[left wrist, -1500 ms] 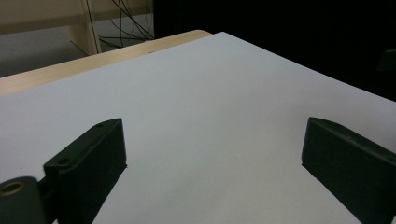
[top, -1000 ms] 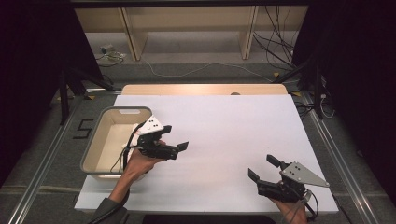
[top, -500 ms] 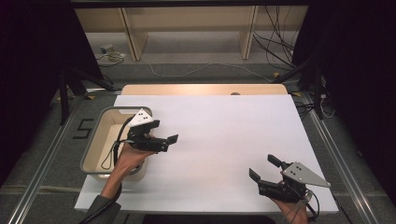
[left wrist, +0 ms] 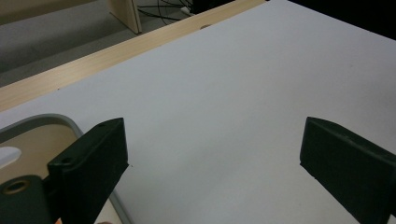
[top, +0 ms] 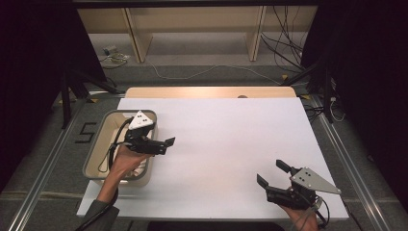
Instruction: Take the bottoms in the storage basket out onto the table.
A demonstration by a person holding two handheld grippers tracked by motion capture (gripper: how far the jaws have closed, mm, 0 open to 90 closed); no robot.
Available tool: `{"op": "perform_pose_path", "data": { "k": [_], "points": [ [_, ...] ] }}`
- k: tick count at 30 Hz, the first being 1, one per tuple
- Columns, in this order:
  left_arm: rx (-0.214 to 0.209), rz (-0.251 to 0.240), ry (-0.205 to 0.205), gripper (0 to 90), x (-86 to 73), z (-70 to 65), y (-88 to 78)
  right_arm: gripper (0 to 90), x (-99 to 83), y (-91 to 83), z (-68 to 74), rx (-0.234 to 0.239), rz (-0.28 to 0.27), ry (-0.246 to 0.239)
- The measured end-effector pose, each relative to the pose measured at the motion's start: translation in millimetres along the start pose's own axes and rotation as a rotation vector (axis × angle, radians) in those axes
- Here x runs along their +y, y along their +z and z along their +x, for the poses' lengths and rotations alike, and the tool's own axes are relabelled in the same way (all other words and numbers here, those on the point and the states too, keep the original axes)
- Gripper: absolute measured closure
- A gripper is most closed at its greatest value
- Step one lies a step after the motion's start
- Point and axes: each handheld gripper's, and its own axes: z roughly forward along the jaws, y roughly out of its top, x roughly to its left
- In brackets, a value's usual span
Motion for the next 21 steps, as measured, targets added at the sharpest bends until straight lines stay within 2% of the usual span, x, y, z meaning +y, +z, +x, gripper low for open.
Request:
{"op": "perform_pose_path", "data": {
  "k": [7,10,21],
  "points": [
    [0.016,0.027,-0.003,7.3,-1.7,7.5,0.5,18.6,-0.5,0.4,1.7,0.000,0.005,-0.009],
    [0.053,0.058,0.016,7.3,-3.9,13.3,-0.5,18.6,-1.0,0.5,0.9,-0.002,0.007,-0.007],
    [0.109,0.085,-0.021,7.4,-8.3,38.8,-12.9,18.6,-1.5,0.7,1.5,-0.006,0.009,-0.005]
  ]
}}
